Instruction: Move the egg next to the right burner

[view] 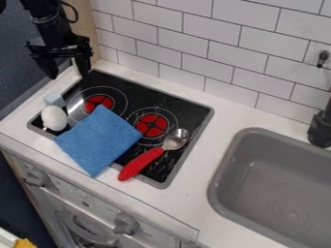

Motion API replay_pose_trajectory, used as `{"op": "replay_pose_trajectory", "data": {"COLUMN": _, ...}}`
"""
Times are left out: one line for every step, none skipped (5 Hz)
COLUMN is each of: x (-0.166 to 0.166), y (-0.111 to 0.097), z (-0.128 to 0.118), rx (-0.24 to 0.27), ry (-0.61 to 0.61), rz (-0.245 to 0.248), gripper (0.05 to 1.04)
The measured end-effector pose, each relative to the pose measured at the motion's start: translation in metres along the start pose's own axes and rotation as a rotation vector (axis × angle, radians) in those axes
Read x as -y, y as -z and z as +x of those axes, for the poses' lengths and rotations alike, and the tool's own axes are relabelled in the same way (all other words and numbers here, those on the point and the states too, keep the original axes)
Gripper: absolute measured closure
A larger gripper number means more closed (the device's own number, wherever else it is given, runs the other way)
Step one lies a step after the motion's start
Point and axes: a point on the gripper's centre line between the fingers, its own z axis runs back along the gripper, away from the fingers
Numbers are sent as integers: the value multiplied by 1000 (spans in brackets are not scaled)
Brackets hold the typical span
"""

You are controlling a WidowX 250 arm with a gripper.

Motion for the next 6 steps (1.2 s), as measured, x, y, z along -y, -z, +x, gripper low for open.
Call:
{"op": "replay_pose_trajectory", "data": {"x": 1, "y": 14, "z": -6, "rx": -37, "ry": -2, "rz": -9, "gripper": 83}}
{"op": "replay_pose_trajectory", "data": {"x": -4, "y": 16, "z": -7, "rx": -35, "ry": -18, "rz": -11, "gripper": 83}}
{"op": "replay_pose_trajectory", "data": {"x": -9, "y": 18, "z": -14, "rx": -45, "ry": -26, "rz": -19, "gripper": 83}}
{"op": "replay_pose_trajectory", "data": {"x": -19, "y": 14, "z": -23, "rx": -27, "ry": -45, "rz": 5, "gripper": 83}}
{"op": "replay_pose_trajectory", "data": {"x": -25, "y": 18, "z": -36, "rx": -42, "ry": -34, "rz": 9, "gripper": 83}}
{"op": "replay_pose_trajectory", "data": {"x": -34, "y": 21, "z": -49, "rx": -53, "ry": -46, "rz": 24, "gripper": 83}}
